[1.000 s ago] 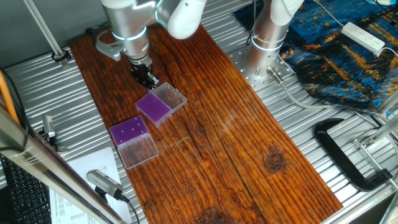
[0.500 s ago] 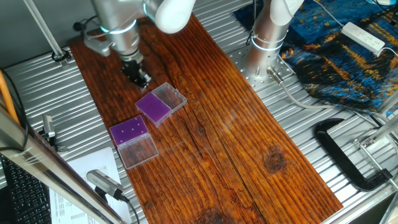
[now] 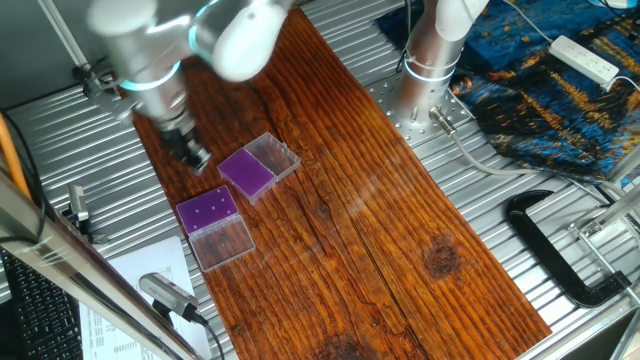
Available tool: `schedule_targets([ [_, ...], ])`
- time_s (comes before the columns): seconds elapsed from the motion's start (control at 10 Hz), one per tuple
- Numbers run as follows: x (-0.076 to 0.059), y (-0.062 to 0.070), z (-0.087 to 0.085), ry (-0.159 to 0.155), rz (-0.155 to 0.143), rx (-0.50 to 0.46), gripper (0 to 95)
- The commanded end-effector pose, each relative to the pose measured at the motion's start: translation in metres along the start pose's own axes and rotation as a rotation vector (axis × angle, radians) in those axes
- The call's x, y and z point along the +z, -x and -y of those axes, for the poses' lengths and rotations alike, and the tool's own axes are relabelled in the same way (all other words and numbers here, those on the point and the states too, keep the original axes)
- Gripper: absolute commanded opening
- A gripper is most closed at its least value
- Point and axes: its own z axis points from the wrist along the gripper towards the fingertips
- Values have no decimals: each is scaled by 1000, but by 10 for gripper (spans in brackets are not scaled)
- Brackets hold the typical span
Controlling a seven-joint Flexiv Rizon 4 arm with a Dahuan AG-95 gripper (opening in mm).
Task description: Transfer all small pipette tips from one holder to another
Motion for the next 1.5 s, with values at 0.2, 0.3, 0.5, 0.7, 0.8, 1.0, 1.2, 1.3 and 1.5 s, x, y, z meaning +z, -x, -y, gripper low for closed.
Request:
schedule_targets([
  [0.2, 12, 32, -3, -5, 3, 6, 0],
  [0.3, 16, 35, -2, -5, 5, 2, 0],
  [0.5, 26, 44, -1, -10, 5, -1, 0],
  [0.7, 29, 44, 0, -15, 8, -2, 0],
  [0.8, 30, 44, 0, -18, 6, -6, 0],
  [1.0, 35, 42, 2, -21, 5, -15, 0],
  [1.2, 37, 39, 2, -20, 6, -18, 0],
  [1.3, 38, 38, 2, -20, 5, -22, 0],
  [1.5, 39, 37, 2, -21, 6, -22, 0],
])
